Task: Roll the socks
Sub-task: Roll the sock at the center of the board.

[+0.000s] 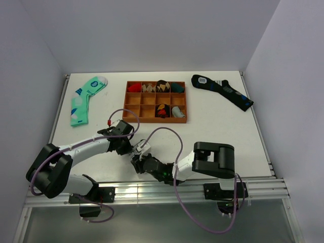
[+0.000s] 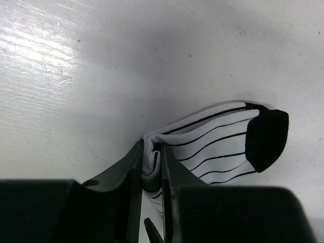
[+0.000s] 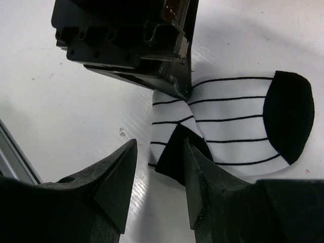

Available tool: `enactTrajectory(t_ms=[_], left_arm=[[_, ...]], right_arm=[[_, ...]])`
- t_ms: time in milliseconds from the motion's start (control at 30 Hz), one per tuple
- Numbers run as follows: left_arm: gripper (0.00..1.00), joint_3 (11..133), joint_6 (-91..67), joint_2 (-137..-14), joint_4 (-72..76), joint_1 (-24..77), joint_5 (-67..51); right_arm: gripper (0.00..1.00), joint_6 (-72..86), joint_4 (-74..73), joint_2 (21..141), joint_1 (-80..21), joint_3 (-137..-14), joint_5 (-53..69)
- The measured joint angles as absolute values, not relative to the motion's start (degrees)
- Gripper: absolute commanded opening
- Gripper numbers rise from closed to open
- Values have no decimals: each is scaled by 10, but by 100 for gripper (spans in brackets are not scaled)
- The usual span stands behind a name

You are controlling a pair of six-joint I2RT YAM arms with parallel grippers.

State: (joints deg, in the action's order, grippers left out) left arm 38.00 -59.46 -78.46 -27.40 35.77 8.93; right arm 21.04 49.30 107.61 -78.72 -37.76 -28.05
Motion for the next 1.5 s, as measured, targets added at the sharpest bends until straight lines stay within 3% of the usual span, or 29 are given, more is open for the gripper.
enactTrajectory(t_ms=[433,1500], left_arm=[[0,380,-592,-785,-269,356,78],[0,375,-591,-787,-251,356,49]], right_arm=[[50,211,542,1096,-786,-368,-327],[57,160,480,1046,-789,-368,-329]])
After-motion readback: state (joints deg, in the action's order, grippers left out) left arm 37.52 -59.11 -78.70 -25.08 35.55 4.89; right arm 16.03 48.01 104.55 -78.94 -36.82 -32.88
